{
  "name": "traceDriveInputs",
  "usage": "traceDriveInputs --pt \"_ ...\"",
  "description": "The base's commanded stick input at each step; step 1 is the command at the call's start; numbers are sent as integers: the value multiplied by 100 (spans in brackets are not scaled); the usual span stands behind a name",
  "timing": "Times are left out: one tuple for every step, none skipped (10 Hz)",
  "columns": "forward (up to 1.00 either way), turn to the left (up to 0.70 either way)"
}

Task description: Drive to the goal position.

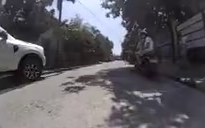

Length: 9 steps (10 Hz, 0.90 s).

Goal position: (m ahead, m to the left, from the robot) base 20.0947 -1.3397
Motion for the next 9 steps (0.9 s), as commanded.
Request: traceDriveInputs --pt "100 -21" --pt "100 -38" --pt "100 -38" --pt "100 -38" --pt "100 -38" --pt "100 5" --pt "100 20" --pt "100 2" --pt "100 2"
